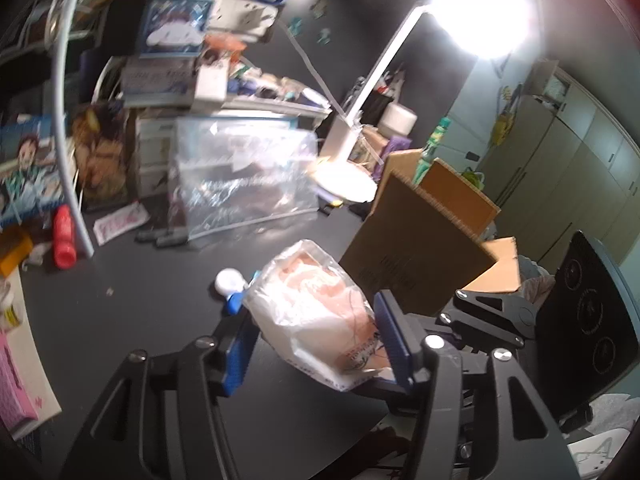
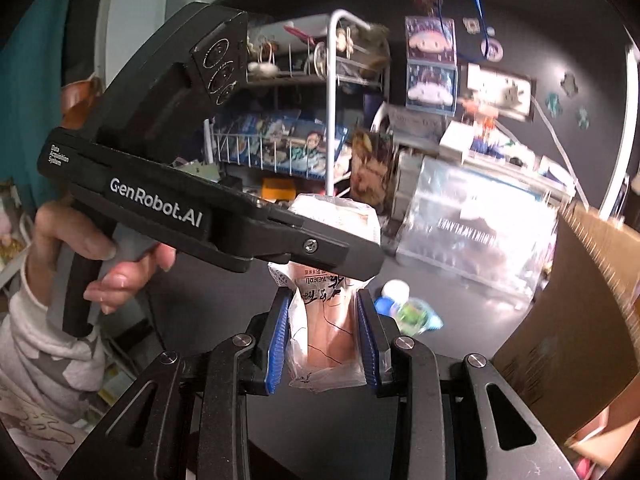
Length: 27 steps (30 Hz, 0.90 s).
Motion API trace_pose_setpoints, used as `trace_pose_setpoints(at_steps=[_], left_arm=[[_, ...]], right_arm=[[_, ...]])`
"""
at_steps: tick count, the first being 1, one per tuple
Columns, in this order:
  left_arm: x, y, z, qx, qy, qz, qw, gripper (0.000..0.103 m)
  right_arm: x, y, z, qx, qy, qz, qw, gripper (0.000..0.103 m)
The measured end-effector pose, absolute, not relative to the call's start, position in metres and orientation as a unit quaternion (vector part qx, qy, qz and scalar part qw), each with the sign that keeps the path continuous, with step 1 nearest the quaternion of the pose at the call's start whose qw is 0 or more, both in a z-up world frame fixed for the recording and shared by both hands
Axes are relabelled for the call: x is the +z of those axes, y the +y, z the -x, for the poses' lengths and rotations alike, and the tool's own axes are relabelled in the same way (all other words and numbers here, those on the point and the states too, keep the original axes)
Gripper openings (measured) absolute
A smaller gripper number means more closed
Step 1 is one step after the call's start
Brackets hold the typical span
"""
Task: Organize objects
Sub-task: 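Carry the bread bag into the cardboard box and open the right gripper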
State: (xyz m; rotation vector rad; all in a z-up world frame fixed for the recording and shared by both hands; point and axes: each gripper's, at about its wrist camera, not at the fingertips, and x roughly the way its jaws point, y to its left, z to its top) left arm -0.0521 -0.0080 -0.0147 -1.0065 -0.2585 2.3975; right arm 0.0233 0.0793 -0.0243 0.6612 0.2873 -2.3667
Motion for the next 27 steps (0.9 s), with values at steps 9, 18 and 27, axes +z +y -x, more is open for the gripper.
trace_pose_setpoints(at_steps=[9,18,27], left_arm=[[0.033,0.024,0.067,0.895,-0.066,0.337,0.286,0.040],[0.055,0.079,0.104,0.879,-0.046,0.345,0.327,0.040],[0.050,0.136,0.134,0.855,-0.025,0.371,0.360,0.040]], right_arm=[[0.017,0.105,-0.015,-0.917,0.121,-0.222,0.307,0.026],[0.044,0.155,0.002,-0.932,0.097,-0.226,0.265,0.026],[0.045,0.215,0.015,-0.936,0.040,-0.256,0.238,0.026]])
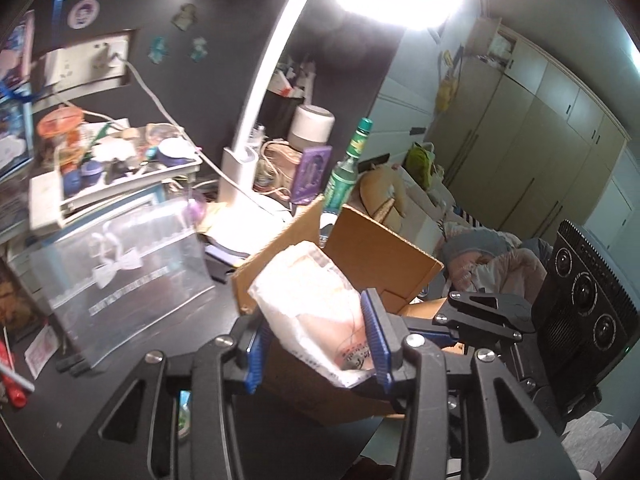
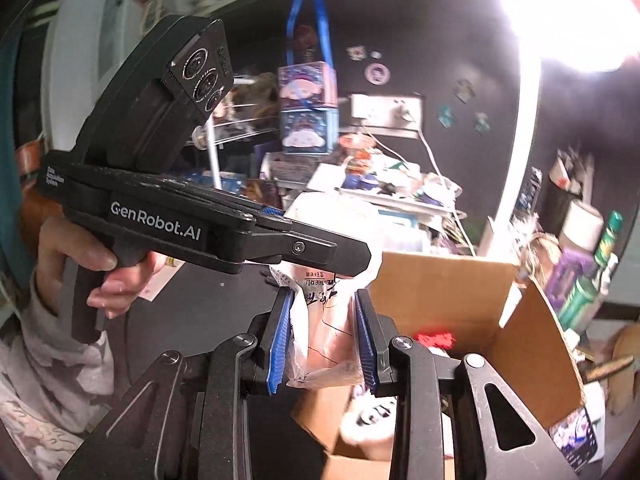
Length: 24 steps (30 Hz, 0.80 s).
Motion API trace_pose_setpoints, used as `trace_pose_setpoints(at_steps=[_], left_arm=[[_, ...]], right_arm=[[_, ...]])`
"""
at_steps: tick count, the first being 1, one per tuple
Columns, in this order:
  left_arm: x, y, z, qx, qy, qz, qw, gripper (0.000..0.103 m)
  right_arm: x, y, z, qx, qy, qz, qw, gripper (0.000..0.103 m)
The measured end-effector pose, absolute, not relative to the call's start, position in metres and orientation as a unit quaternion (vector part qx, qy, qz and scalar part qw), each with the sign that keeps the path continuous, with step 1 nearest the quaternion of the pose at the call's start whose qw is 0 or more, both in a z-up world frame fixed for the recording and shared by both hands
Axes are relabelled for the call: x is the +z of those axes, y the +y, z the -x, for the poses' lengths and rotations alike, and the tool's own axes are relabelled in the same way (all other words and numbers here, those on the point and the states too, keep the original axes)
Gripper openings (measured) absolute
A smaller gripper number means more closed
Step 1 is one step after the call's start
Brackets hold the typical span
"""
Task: Organize objects
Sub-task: 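Carry the bread bag into the cardboard box and open the right gripper, then move the right tool back to the green jelly cup on the desk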
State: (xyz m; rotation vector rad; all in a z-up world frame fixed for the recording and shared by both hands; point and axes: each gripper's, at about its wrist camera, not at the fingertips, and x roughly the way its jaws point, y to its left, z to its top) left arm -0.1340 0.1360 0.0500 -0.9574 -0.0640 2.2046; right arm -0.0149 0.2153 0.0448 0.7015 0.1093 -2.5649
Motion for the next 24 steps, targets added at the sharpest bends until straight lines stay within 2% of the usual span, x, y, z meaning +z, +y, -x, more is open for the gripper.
trace_pose_setpoints(at_steps=[6,16,18,19,20,21,22,24], left_arm=[[0.050,0.161,0.142,0.847,-0.010,0.378,0.374,0.040],[0.029,0.191,0.147,0.834,0.031,0.423,0.352,0.042],[0.025,0.194,0.146,0.836,0.044,0.427,0.342,0.048],[0.025,0.193,0.146,0.837,0.047,0.427,0.339,0.059],[0.026,0.191,0.146,0.841,0.045,0.424,0.334,0.071],[0.027,0.188,0.145,0.844,0.042,0.419,0.332,0.076],[0.030,0.184,0.144,0.849,0.038,0.411,0.330,0.082],[0.036,0.176,0.140,0.854,0.028,0.398,0.335,0.083]], right_arm=[[0.044,0.244,0.018,-0.935,0.000,-0.265,0.235,0.026],[0.031,0.257,0.021,-0.925,0.019,-0.316,0.212,0.026],[0.027,0.256,0.021,-0.922,0.027,-0.326,0.207,0.030],[0.026,0.255,0.021,-0.921,0.033,-0.330,0.203,0.032],[0.025,0.253,0.021,-0.921,0.042,-0.335,0.195,0.041],[0.024,0.252,0.021,-0.921,0.049,-0.336,0.190,0.051],[0.024,0.252,0.020,-0.922,0.053,-0.337,0.185,0.055],[0.024,0.251,0.020,-0.922,0.058,-0.337,0.179,0.058]])
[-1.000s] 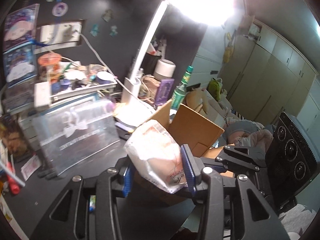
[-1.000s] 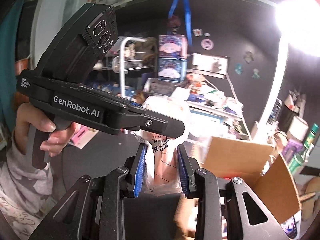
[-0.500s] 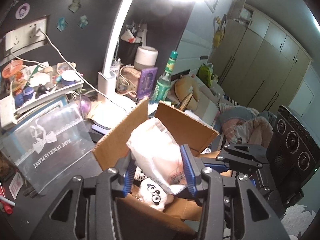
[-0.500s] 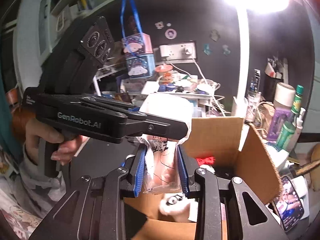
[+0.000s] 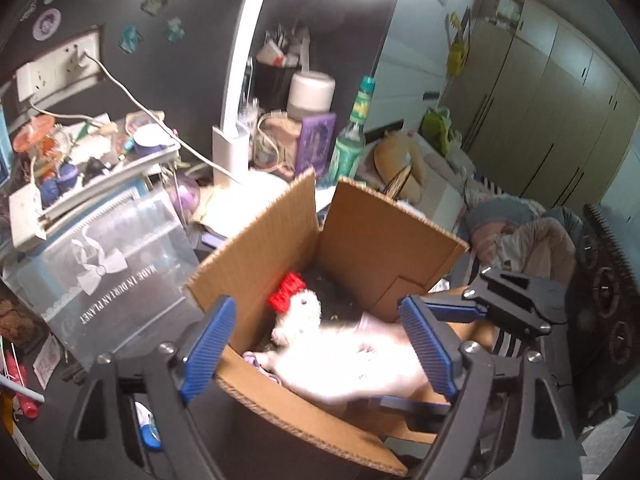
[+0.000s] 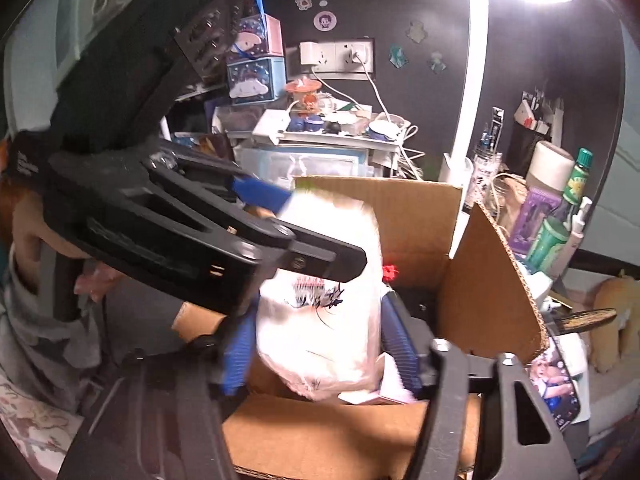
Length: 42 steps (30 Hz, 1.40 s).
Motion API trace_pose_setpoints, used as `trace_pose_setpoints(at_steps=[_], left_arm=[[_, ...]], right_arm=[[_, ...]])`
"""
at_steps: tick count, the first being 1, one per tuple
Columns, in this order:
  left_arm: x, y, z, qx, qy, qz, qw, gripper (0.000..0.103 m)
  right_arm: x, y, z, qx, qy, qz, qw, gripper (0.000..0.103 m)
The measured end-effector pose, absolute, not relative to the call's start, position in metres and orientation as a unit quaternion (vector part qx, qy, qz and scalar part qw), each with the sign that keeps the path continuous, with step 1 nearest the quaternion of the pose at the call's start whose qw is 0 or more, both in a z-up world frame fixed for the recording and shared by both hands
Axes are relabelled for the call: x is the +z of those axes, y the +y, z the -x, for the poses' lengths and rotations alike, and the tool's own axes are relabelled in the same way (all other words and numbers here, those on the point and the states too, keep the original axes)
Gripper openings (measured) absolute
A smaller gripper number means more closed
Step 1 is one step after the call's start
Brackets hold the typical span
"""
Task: Organize objects
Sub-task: 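Move the right tool back to the green jelly cup on the desk, then close the right gripper on the green jelly cup and lift it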
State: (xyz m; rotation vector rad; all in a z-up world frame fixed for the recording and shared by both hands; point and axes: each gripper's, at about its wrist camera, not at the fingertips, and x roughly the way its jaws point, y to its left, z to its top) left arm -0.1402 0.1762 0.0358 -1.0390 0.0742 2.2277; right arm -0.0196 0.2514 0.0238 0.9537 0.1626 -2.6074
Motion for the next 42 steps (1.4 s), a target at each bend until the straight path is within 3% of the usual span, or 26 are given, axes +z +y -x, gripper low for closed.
trace_pose_setpoints(at_steps=[10,13,17,22,27,33,40,42], left_arm=[[0.054,0.109,0.110,0.890,-0.002,0.350,0.292,0.085],[0.054,0.075,0.096,0.904,-0.015,0.337,0.263,0.085],[0.044,0.031,0.076,0.923,-0.028,0.320,0.211,0.095],[0.010,-0.016,0.061,0.928,-0.051,0.331,0.166,0.096],[-0.026,-0.049,0.045,0.929,-0.070,0.340,0.129,0.096],[-0.052,-0.070,0.032,0.918,-0.103,0.357,0.137,0.096],[-0.059,-0.074,0.033,0.913,-0.119,0.365,0.139,0.096],[-0.059,-0.073,0.034,0.912,-0.116,0.366,0.141,0.096]], right_arm=[[0.032,0.238,0.013,-0.926,0.047,-0.319,0.198,0.058],[0.044,0.218,0.003,-0.928,0.043,-0.289,0.232,0.058],[0.049,0.172,-0.004,-0.911,0.047,-0.277,0.303,0.058],[0.013,0.111,0.009,-0.874,0.041,-0.330,0.354,0.058],[-0.049,0.084,0.037,-0.863,0.013,-0.392,0.319,0.058],[-0.096,0.082,0.074,-0.898,0.059,-0.387,0.203,0.058],[-0.114,0.080,0.108,-0.889,0.071,-0.410,0.192,0.056],[-0.117,0.080,0.112,-0.885,0.070,-0.414,0.198,0.049]])
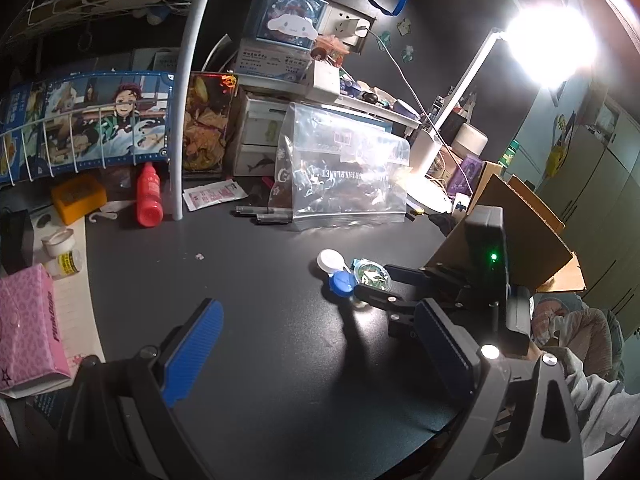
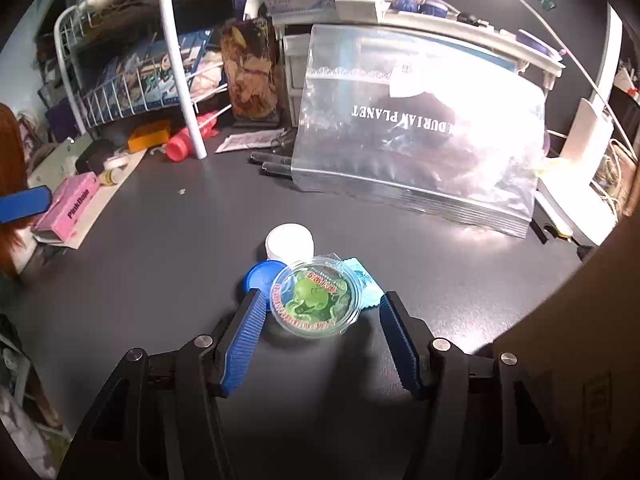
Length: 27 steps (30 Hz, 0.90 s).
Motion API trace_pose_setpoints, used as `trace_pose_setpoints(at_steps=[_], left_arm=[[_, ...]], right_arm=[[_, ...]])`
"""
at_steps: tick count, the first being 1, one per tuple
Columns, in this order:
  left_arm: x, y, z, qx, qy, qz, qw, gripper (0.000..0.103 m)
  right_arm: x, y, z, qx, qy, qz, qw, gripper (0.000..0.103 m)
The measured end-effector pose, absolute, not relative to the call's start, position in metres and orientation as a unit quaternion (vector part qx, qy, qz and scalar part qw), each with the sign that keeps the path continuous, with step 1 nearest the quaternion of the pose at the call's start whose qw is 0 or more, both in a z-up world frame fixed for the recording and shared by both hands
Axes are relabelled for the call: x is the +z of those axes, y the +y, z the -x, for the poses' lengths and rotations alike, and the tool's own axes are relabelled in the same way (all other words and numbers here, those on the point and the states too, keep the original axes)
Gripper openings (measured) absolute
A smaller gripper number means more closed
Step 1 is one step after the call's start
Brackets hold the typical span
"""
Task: Organize objects
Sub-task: 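Close the right gripper on the green jelly cup and lift it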
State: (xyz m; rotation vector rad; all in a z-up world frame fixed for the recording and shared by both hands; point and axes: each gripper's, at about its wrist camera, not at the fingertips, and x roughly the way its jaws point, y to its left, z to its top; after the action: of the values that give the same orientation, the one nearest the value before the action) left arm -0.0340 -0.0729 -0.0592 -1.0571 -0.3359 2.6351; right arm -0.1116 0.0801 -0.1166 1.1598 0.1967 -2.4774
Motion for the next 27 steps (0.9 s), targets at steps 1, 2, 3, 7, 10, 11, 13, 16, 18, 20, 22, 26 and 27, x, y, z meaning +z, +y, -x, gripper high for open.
trace_pose_setpoints(at_steps=[1,2,3,7,10,11,13,16,18,20,22,26,27], left_arm=[[-0.059,-0.073,0.034,0.913,-0.115,0.366,0.140,0.096],[-0.060,-0.072,0.035,0.913,-0.114,0.367,0.140,0.096],[-0.060,-0.072,0.035,0.913,-0.113,0.367,0.140,0.096],[-0.060,-0.070,0.038,0.911,-0.112,0.371,0.143,0.096],[-0.063,-0.066,0.042,0.904,-0.116,0.380,0.157,0.096],[-0.064,-0.063,0.043,0.901,-0.116,0.384,0.164,0.096],[-0.066,-0.058,0.047,0.893,-0.121,0.393,0.184,0.096],[-0.064,-0.049,0.051,0.880,-0.131,0.401,0.217,0.095],[-0.061,-0.042,0.052,0.875,-0.132,0.400,0.238,0.093],[-0.057,-0.034,0.053,0.868,-0.134,0.402,0.259,0.082],[-0.053,-0.027,0.055,0.862,-0.133,0.406,0.272,0.071],[-0.045,-0.014,0.057,0.851,-0.132,0.411,0.299,0.053],[-0.043,-0.011,0.057,0.849,-0.130,0.412,0.304,0.051]], right_arm=[[-0.117,0.081,0.113,-0.884,0.069,-0.416,0.202,0.048],[-0.118,0.081,0.114,-0.883,0.070,-0.418,0.203,0.044],[-0.118,0.081,0.114,-0.883,0.069,-0.417,0.204,0.044],[-0.118,0.079,0.112,-0.884,0.064,-0.414,0.210,0.043],[-0.113,0.080,0.101,-0.887,0.067,-0.402,0.217,0.043],[-0.111,0.080,0.097,-0.887,0.066,-0.400,0.223,0.043],[-0.107,0.080,0.089,-0.886,0.063,-0.395,0.235,0.042],[-0.094,0.078,0.071,-0.885,0.064,-0.380,0.263,0.042],[-0.083,0.075,0.058,-0.886,0.070,-0.364,0.279,0.042],[-0.070,0.073,0.044,-0.887,0.075,-0.349,0.294,0.042],[-0.059,0.072,0.032,-0.888,0.081,-0.335,0.305,0.042],[-0.038,0.070,0.012,-0.894,0.104,-0.301,0.316,0.042],[-0.033,0.071,0.008,-0.895,0.107,-0.294,0.316,0.042]])
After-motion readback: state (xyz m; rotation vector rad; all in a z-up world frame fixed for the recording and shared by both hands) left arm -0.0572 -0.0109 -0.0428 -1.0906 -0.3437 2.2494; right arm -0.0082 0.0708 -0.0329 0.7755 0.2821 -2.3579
